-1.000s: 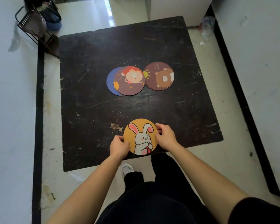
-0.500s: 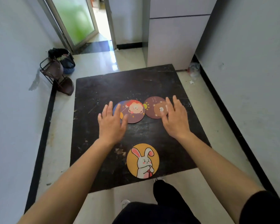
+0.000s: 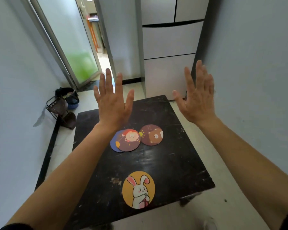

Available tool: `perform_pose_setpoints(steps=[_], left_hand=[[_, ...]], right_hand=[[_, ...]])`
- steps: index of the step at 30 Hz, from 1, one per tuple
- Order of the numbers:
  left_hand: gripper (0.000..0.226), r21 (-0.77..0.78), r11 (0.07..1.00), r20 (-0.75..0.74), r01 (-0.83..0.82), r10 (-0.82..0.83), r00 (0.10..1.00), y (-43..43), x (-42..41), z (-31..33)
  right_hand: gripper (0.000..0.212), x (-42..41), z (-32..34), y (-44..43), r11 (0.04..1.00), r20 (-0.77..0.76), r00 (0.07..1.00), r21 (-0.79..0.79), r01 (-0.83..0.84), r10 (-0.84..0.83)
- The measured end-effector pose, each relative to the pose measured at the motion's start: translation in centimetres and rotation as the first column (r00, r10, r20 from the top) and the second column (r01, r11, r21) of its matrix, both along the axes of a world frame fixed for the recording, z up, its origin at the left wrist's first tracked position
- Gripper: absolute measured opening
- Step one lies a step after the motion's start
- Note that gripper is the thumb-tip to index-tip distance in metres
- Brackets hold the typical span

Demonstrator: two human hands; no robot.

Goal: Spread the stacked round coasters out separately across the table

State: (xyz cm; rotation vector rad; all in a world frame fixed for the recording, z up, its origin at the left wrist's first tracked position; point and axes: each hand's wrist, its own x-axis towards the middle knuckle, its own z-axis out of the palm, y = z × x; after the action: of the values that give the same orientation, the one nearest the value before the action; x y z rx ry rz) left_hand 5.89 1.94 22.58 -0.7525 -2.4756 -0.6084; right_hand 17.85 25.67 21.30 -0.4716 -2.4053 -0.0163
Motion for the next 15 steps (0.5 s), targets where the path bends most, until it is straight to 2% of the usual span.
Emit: perform_pose_setpoints(steps=[5, 15], left_hand=[[0.068, -0.045, 0.999, 0.028, -0.007, 0.008, 1.000, 7.8, 3.3, -0.9], [0.066, -0.124, 0.981, 0.069, -0.146, 0.156, 0.985, 28.3, 10.3, -2.5]], right_hand=[[0.080, 2.4, -2.0, 8.1, 0.999, 0.011, 1.000, -0.043, -0.002, 0.002], [0.081, 8.1, -1.7, 31.0, 0.988, 0.089, 0.985, -0.058, -0.143, 0.148]])
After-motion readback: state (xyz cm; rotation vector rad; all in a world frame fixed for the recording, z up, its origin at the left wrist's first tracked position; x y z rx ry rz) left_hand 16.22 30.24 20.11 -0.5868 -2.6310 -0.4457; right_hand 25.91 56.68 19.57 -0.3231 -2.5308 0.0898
